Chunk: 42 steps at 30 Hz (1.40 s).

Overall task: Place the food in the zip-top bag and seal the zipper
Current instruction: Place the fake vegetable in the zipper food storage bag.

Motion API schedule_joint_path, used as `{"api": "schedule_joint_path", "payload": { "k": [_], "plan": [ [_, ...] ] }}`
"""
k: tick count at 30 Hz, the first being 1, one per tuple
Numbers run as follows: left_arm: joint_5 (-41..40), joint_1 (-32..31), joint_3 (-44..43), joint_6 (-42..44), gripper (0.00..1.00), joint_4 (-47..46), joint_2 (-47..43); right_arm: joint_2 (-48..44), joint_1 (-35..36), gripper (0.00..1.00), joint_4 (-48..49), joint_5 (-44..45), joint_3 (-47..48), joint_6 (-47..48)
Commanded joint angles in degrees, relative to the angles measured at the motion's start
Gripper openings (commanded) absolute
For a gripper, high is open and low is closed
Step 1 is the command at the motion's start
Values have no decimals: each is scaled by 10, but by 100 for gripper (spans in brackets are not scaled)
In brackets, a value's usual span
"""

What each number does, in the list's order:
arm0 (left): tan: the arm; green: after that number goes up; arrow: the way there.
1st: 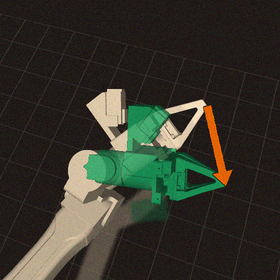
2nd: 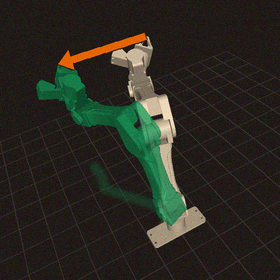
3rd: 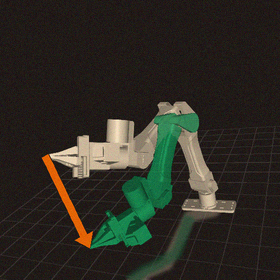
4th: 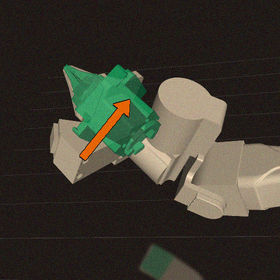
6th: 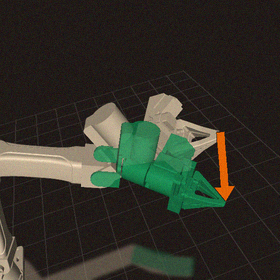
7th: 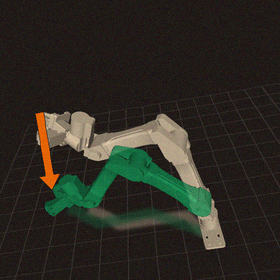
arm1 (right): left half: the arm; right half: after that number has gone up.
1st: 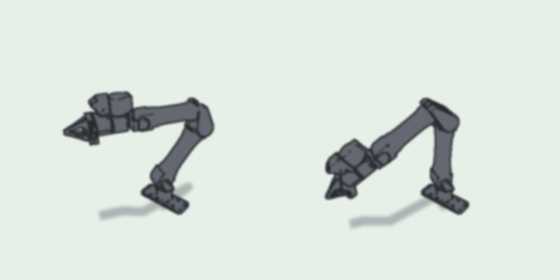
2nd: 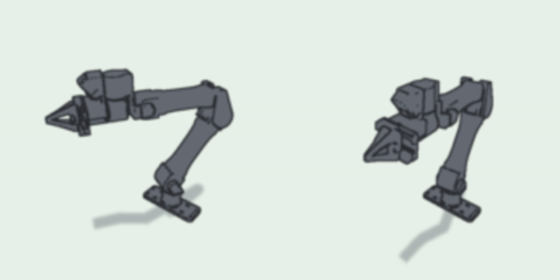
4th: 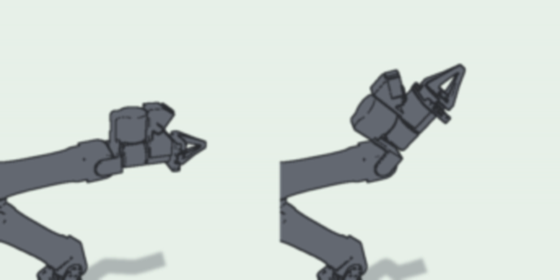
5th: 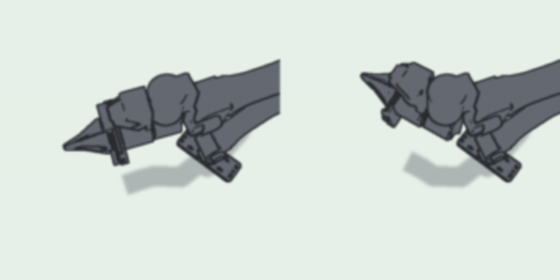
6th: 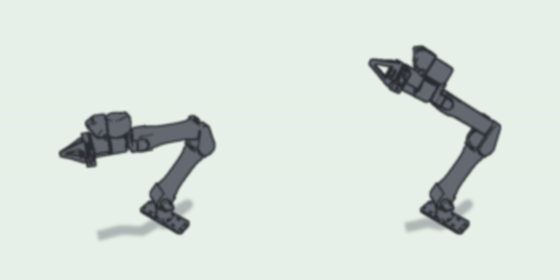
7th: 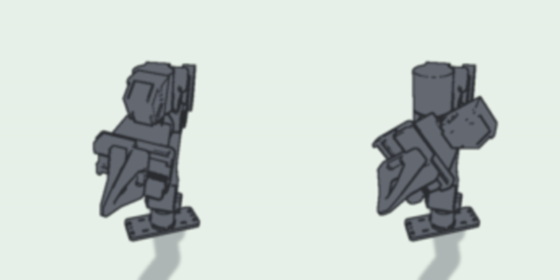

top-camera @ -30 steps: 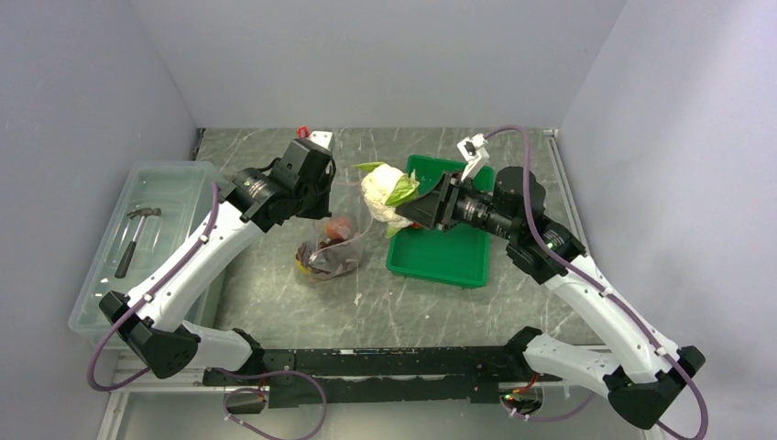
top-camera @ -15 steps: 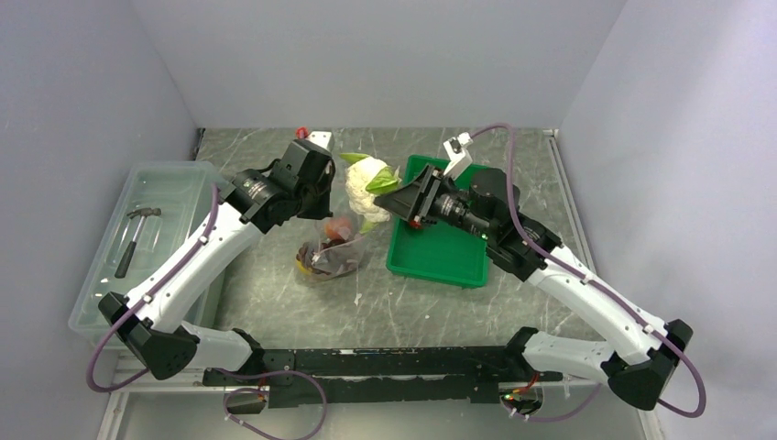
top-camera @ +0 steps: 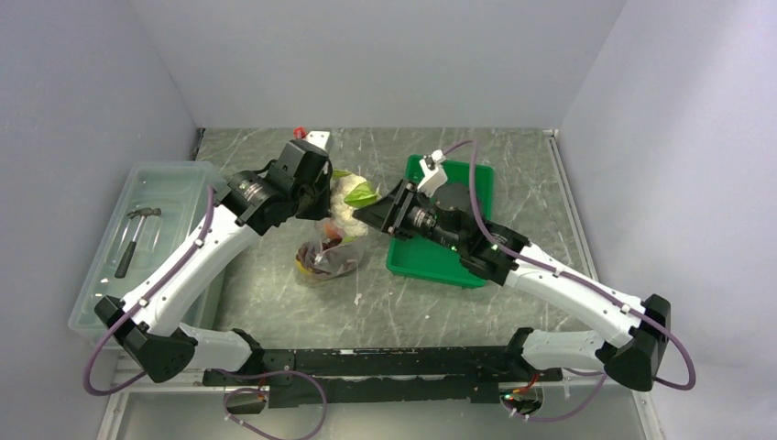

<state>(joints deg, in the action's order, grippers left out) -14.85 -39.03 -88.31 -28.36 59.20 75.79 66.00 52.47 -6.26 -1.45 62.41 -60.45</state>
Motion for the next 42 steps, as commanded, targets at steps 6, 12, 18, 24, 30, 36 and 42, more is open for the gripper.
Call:
{"api": "schedule_joint_path", "payload": {
  "k": [6, 12, 18, 24, 30, 36, 42],
  "plan": [
    [10, 2, -14, -12, 2, -19, -30, 22, 45, 20, -4, 86, -23, -4],
    [18, 2, -10, -12, 1, -21, -31, 76, 65, 22, -79, 110, 22, 34],
    [26, 2, -7, -8, 0, -26, -28, 137, 75, 28, -150, 106, 78, 67],
    [31, 1, -2, -2, 0, -28, -28, 171, 82, 59, -218, 117, 137, 111],
    [30, 1, 1, -1, 0, -29, -28, 155, 84, 68, -230, 117, 162, 132],
    [26, 1, 2, 1, 0, -27, -34, 121, 85, 70, -242, 132, 181, 146],
    [29, 1, 3, 3, 0, -28, -42, 86, 85, 70, -272, 171, 189, 161]
  ]
}}
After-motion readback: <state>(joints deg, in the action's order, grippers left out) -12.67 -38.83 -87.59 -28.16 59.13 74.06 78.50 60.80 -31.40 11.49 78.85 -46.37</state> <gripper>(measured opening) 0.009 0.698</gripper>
